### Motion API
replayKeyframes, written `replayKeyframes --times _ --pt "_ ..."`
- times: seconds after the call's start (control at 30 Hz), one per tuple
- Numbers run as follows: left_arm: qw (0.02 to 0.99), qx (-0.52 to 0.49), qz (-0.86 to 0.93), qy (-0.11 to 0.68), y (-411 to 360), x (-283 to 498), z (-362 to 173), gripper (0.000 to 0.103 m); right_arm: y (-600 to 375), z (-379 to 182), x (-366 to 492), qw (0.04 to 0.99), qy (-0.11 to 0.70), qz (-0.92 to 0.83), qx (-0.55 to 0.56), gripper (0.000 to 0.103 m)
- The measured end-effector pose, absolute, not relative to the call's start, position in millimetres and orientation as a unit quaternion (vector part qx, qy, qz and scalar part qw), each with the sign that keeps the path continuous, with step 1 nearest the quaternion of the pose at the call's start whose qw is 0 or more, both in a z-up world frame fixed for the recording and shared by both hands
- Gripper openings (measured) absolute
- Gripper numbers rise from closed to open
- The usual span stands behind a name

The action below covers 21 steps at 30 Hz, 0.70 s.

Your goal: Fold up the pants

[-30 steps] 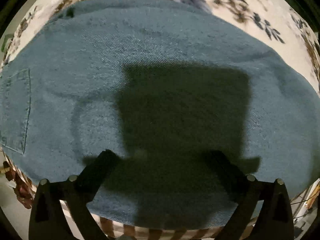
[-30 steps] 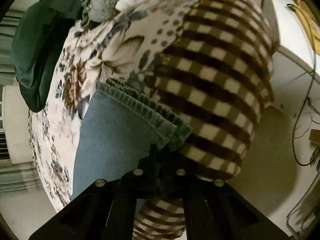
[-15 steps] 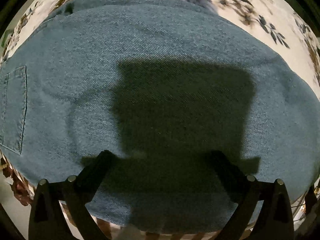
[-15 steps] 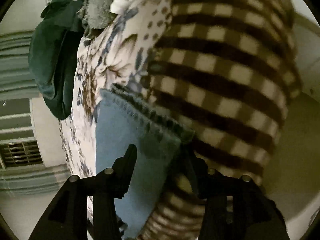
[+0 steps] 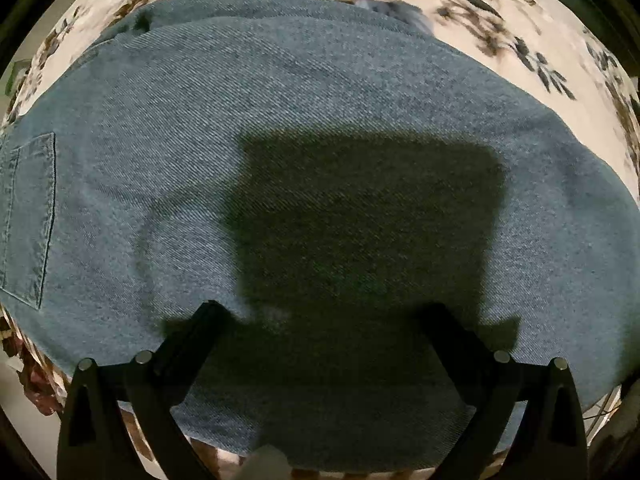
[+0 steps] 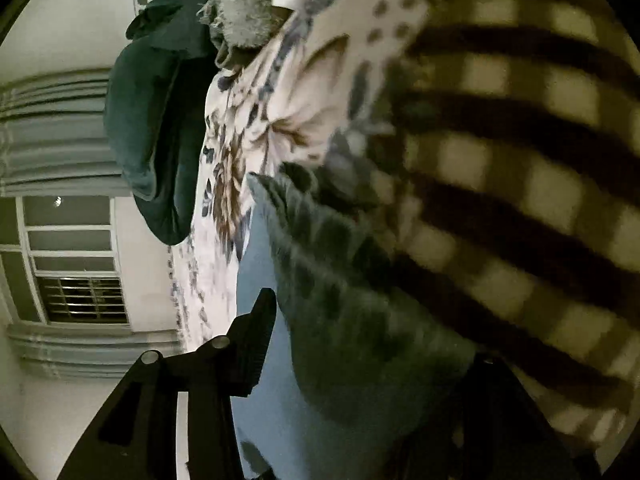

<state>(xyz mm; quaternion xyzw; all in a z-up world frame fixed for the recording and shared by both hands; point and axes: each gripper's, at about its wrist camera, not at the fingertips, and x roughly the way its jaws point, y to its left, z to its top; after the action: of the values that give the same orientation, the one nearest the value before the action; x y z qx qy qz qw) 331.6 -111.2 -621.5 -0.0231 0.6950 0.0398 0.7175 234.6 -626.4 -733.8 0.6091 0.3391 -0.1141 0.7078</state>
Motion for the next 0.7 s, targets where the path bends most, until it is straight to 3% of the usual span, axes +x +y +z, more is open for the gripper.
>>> replayKeyframes --times 0.13,0.47,0.7 --pt "0.719 -0.017 0.030 0.695 -112.8 327.6 -610.1 0.103 -616.1 -707.8 245.2 0.729 0.346 -0.129 0.577 0.012" --pt "0.786 -0.024 0.018 0.618 -77.7 311.3 -526.3 0.103 -495.0 -559.9 269.8 0.803 0.365 -0.067 0.465 0.011" --pt "0.793 -0.029 0.054 0.606 2.5 302.5 -509.4 0.103 -349.4 -536.6 291.7 0.813 0.433 -0.037 0.386 0.011"
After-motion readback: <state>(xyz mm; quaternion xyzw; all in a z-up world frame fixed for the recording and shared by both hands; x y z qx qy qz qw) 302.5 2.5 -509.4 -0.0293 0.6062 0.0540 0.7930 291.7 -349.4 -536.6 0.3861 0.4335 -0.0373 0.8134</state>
